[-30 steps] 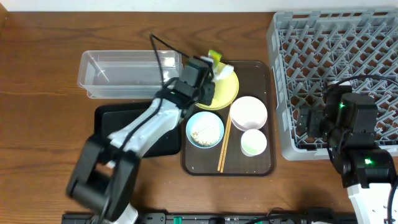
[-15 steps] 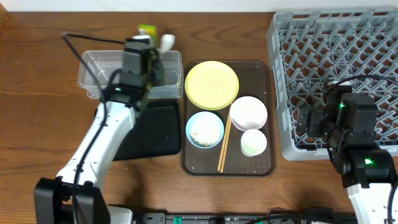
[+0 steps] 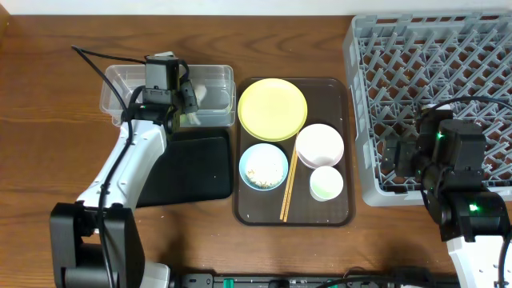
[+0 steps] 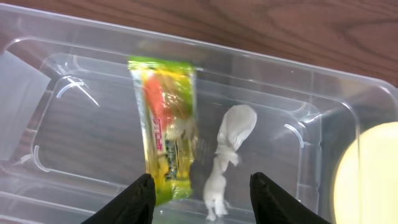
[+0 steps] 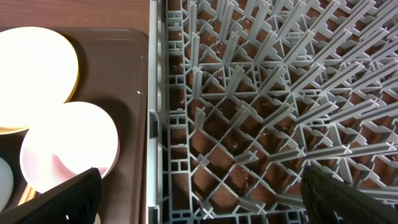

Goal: Sort waste into correct bins and load items into the dishwasher rack
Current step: 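Carry the wrapper with the left gripper and drop it into the clear bin, then reach the left gripper to the blue rice bowl and grasp its rim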

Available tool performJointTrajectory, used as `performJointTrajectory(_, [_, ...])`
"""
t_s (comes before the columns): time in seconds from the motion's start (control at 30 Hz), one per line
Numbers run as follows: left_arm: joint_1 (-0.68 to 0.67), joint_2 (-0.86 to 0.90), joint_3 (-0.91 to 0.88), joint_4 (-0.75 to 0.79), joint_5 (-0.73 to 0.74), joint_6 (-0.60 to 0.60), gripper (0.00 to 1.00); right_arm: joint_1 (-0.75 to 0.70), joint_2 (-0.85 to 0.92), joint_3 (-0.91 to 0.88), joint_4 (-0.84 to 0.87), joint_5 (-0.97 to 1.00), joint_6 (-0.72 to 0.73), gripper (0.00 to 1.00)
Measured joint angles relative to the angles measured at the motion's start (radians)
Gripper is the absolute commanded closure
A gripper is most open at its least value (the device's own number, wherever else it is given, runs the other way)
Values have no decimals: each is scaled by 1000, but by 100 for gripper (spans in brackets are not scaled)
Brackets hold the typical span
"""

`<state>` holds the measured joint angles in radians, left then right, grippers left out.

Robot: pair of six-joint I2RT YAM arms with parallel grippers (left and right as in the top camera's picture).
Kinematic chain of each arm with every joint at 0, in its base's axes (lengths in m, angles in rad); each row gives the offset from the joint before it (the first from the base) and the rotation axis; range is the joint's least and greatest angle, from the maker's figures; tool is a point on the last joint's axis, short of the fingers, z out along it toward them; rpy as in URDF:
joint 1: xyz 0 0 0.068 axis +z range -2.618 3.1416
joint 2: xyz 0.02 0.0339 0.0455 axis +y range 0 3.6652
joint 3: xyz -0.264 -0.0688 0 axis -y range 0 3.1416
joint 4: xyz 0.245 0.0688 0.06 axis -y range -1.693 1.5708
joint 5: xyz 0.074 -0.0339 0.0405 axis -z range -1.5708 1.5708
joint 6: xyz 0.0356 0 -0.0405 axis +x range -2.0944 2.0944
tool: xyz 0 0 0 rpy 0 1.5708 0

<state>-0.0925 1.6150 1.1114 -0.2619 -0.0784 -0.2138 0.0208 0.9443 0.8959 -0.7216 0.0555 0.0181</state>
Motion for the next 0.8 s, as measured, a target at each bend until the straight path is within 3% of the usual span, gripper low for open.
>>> performJointTrajectory(0.2, [-19,-130,0,-61,61,-1,48,0,0,0,0,0,0,1])
performJointTrajectory(0.37, [-146,-230,8,-220,183,0,48,0,0,1,0,0,0,1])
performJointTrajectory(0.53, [-322,-179,8,-345,235,0,47,0,0,1,0,0,0,1])
performJointTrajectory(0.8, [-557,-18,8,-342,258,0,50,0,0,1,0,0,0,1])
